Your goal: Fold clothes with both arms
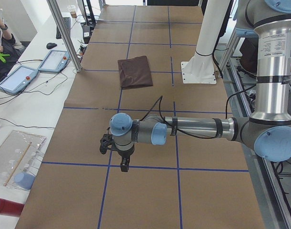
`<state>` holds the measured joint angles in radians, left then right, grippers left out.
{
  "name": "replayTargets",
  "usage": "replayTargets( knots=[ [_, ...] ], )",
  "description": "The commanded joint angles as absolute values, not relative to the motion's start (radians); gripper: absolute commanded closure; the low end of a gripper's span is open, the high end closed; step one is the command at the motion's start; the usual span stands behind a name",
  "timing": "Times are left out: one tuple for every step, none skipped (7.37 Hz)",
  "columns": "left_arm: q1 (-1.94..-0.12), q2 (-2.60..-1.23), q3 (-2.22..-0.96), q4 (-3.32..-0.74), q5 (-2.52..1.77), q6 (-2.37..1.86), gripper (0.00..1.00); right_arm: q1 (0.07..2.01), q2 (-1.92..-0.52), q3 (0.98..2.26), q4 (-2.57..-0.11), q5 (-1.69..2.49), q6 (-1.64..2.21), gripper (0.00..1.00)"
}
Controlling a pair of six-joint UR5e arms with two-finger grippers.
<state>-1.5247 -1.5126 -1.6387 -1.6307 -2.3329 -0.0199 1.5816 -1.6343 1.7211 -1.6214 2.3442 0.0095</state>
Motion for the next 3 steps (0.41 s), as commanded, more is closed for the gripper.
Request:
replayTargets(
  knots=[
    [-1.525,-1.513,-1.64,-1.631,-2.349,-0.02,0.0,1.582,-1.634,1.723,-1.62,2.345,0.009,0.0],
    [-1.525,-1.513,-1.64,-1.631,-2.349,-0.02,0.0,1.582,-1.635,1.724,-1.62,2.347,0.011,0.0],
    [-1.525,-1.513,-1.638,-1.631,-2.349,-0.02,0.0,1.582,-1.637,1.724,-1.621,2.35,0.011,0.0]
  ],
)
